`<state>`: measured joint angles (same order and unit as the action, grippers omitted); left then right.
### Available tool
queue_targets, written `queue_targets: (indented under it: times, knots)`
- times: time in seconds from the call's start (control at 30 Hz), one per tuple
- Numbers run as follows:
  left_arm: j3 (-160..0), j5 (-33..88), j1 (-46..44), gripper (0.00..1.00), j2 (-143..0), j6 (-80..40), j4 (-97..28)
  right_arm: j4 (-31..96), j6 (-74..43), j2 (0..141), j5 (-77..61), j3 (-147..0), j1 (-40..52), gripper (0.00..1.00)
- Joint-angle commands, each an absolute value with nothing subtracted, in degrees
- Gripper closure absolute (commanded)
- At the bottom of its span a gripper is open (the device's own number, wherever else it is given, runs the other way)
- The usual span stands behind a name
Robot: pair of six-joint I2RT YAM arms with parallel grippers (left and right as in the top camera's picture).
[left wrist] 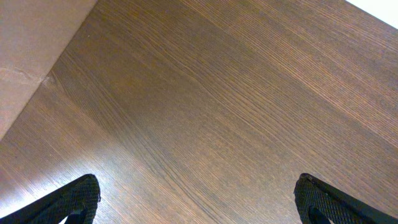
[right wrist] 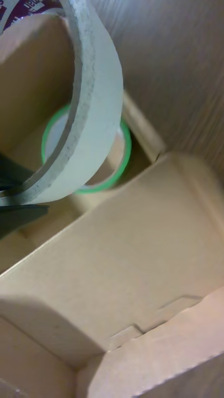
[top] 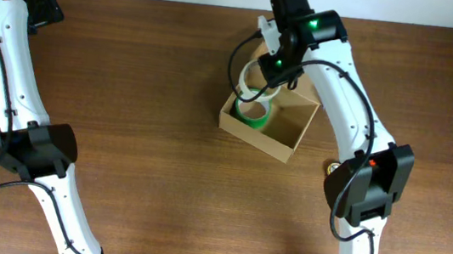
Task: Pack container
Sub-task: 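Carry the white tape into the box beside the green tape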
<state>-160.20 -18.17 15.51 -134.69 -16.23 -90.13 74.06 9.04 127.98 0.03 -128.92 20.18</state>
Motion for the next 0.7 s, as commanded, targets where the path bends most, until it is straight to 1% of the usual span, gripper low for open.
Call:
queue_targets:
  times: [0.0, 0.33, 0.67]
  knots:
    - [-160.0, -17.9, 15.8, 0.00, -135.0, -15.7, -90.0, 74.1, 9.0, 129.4, 0.7, -127.9, 19.7, 0.97]
    - [-160.0, -17.9, 15.8, 0.00, -135.0, -15.7, -90.0, 74.7, 8.6, 131.5, 0.7, -125.8, 19.7, 0.96]
    - [-160.0, -17.9, 15.8, 0.00, -135.0, -15.7, -90.0, 73.4, 8.5, 131.6, 0.4, -120.4, 20.2, 0.96]
